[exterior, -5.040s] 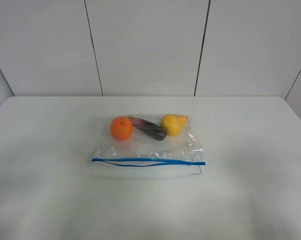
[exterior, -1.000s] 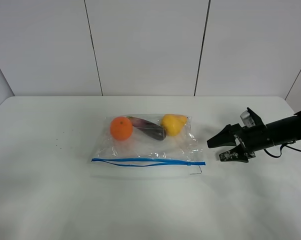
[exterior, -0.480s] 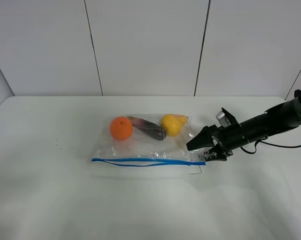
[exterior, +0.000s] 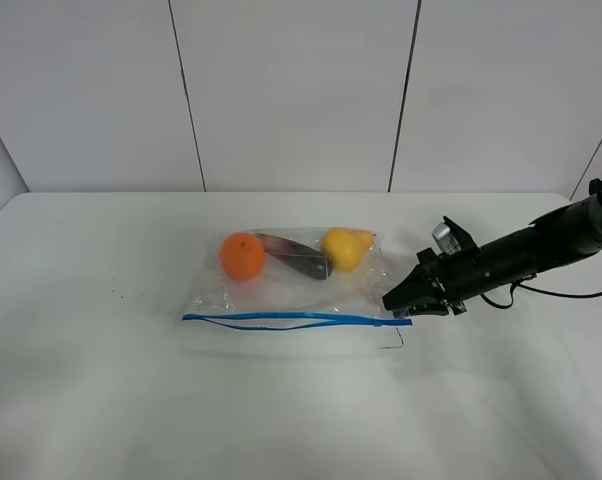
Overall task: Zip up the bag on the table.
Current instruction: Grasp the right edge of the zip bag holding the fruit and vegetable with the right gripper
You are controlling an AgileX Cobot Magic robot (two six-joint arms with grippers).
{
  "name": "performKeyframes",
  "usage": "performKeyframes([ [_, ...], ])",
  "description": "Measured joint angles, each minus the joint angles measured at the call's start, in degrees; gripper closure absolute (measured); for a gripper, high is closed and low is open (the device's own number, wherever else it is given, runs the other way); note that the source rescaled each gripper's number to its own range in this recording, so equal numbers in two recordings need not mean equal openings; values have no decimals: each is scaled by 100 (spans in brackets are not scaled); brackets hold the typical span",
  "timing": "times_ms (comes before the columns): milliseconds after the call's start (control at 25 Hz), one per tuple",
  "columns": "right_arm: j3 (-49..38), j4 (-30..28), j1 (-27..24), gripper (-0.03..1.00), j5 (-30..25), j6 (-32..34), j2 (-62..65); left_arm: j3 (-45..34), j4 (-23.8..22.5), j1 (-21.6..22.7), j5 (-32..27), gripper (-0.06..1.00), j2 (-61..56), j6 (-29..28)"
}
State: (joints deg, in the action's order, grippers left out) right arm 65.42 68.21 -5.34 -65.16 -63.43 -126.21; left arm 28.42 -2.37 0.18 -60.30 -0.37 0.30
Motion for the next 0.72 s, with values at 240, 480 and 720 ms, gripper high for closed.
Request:
performKeyframes([
  [240,0,-90,0,67,0,63,0,0,0,0,0,-6,0,-30],
  [480,0,-96,0,81,30,73,0,0,0,0,0,-6,0,0],
  [720,0,-96,0,84,38,79,0,0,0,0,0,-6,0,0],
])
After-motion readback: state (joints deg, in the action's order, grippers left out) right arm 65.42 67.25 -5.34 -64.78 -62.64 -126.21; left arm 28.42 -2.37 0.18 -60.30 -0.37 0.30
